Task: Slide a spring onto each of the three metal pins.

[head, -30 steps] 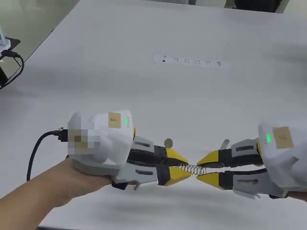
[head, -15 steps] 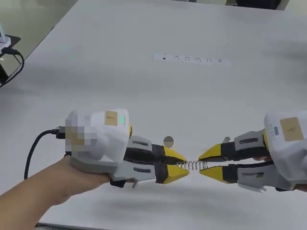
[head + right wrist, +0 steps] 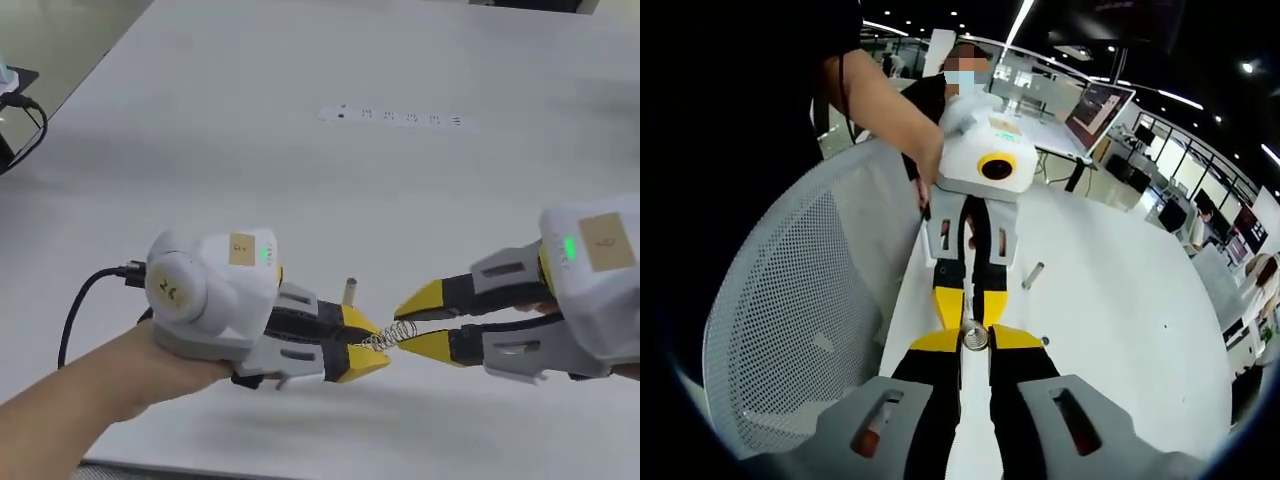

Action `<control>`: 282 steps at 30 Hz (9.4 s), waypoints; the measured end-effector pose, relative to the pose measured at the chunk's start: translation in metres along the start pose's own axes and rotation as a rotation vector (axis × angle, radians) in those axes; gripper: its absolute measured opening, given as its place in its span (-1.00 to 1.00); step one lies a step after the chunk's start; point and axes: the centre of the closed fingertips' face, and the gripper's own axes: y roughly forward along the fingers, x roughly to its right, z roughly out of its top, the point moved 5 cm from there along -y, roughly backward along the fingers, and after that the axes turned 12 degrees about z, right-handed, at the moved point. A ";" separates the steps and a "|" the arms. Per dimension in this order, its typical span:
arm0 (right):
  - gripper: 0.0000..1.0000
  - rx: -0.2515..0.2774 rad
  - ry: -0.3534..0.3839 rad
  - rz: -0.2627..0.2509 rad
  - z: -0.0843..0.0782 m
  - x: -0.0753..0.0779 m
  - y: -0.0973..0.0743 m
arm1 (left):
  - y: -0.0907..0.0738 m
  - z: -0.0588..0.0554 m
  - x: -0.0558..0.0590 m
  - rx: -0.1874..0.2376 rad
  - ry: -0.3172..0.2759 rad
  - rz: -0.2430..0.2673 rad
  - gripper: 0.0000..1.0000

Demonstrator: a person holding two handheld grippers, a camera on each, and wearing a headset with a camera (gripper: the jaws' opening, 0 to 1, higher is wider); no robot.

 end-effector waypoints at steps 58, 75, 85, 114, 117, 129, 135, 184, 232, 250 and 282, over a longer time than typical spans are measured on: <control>-0.88 0.131 -0.048 -0.083 0.023 0.002 0.002 | -0.005 0.011 0.001 0.015 0.026 0.016 -0.95; -0.88 0.110 -0.058 -0.077 0.022 0.002 0.003 | -0.006 0.008 0.002 0.011 0.011 0.036 -0.84; -0.88 0.111 -0.055 -0.091 0.023 0.006 0.000 | -0.014 0.002 -0.005 -0.007 -0.001 0.075 -0.64; -0.88 0.092 -0.050 -0.108 0.015 0.011 -0.004 | -0.076 -0.025 -0.045 -0.041 -0.071 0.338 0.00; -0.88 0.092 -0.046 -0.112 0.014 0.012 -0.006 | -0.083 -0.029 -0.048 -0.044 -0.081 0.369 0.10; -0.88 0.083 -0.046 -0.131 0.012 0.016 -0.013 | -0.102 -0.039 -0.057 -0.066 -0.108 0.434 0.42; -0.87 0.071 -0.035 -0.140 0.006 0.017 -0.016 | -0.109 -0.049 -0.061 -0.094 -0.118 0.467 0.63; -0.87 -0.097 0.089 -0.318 -0.072 0.056 -0.069 | -0.119 -0.060 -0.064 -0.117 -0.183 0.520 0.94; -0.87 -0.106 0.220 -0.316 -0.112 0.083 -0.050 | -0.125 -0.066 -0.065 -0.126 -0.206 0.535 0.93; -0.86 -0.126 0.285 -0.291 -0.135 0.079 -0.031 | -0.123 -0.065 -0.066 -0.126 -0.207 0.532 0.92; -0.61 -0.118 0.421 -0.257 -0.149 0.076 -0.012 | -0.126 -0.064 -0.065 -0.117 -0.228 0.543 0.88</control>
